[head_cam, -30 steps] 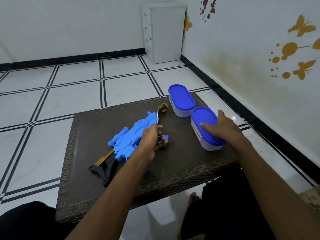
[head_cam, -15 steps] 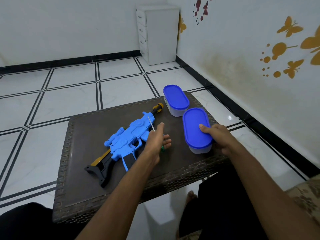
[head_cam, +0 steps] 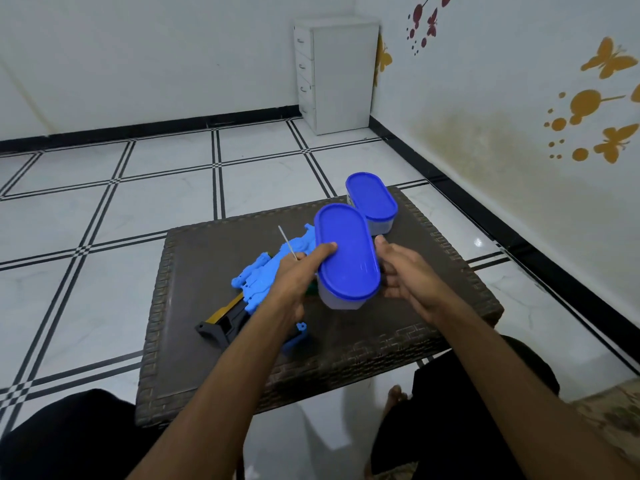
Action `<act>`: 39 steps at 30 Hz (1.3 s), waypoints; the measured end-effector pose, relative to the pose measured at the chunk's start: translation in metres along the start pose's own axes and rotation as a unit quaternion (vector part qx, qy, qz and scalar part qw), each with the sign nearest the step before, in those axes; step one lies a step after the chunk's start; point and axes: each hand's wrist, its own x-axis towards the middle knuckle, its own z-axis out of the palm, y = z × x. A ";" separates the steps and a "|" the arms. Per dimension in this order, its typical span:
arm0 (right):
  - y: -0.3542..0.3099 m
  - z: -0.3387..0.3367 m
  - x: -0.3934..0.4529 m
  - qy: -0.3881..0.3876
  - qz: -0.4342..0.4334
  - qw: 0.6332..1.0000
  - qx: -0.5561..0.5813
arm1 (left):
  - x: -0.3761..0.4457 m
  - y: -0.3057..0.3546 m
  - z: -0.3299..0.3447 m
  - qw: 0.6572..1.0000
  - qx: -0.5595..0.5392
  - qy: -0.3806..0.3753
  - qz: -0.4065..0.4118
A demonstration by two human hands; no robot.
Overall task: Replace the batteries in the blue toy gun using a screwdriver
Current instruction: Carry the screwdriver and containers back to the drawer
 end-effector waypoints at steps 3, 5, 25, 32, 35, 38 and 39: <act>-0.007 0.000 0.015 0.079 -0.025 0.996 -0.032 | 0.002 -0.001 -0.023 1.000 -0.010 0.026 0.004; -0.008 -0.005 0.035 0.143 -0.036 0.988 -0.033 | 0.000 -0.002 -0.035 0.999 -0.025 0.041 0.002; -0.016 -0.034 0.158 0.264 0.099 0.958 -0.045 | 0.006 0.008 -0.058 0.995 -0.058 0.081 -0.020; -0.004 -0.046 0.114 0.198 0.120 0.973 0.007 | 0.005 0.008 -0.054 0.996 -0.054 0.072 -0.025; 0.004 -0.051 0.083 0.164 0.130 0.978 0.020 | 0.004 0.008 -0.050 0.996 -0.056 0.071 -0.026; 0.010 -0.055 0.052 0.151 0.151 0.977 0.010 | 0.003 0.006 -0.043 0.996 -0.061 0.063 -0.035; 0.012 -0.057 0.043 0.146 0.157 0.977 0.002 | 0.002 0.005 -0.040 0.995 -0.062 0.061 -0.038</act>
